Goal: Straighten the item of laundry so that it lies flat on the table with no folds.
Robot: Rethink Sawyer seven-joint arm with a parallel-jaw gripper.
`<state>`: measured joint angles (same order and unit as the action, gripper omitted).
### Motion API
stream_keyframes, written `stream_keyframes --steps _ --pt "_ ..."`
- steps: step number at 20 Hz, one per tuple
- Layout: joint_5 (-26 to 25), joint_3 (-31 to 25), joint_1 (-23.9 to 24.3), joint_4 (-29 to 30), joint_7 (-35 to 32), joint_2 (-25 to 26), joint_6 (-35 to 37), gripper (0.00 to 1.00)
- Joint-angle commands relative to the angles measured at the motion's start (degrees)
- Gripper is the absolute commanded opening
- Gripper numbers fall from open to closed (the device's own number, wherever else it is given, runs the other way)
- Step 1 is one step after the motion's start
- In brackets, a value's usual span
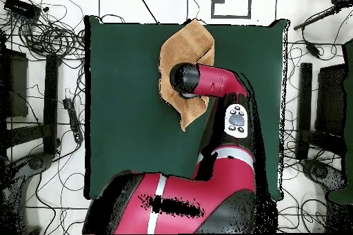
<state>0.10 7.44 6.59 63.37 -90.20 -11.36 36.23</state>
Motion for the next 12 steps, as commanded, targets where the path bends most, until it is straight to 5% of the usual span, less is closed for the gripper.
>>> stream_keyframes --steps 1,12 --pt "-1.9 -9.6 0.6 3.5 -9.2 14.4 -20.1 0.0" --pt "-4.5 -10.6 3.1 2.5 -6.2 16.7 -24.3 0.0"
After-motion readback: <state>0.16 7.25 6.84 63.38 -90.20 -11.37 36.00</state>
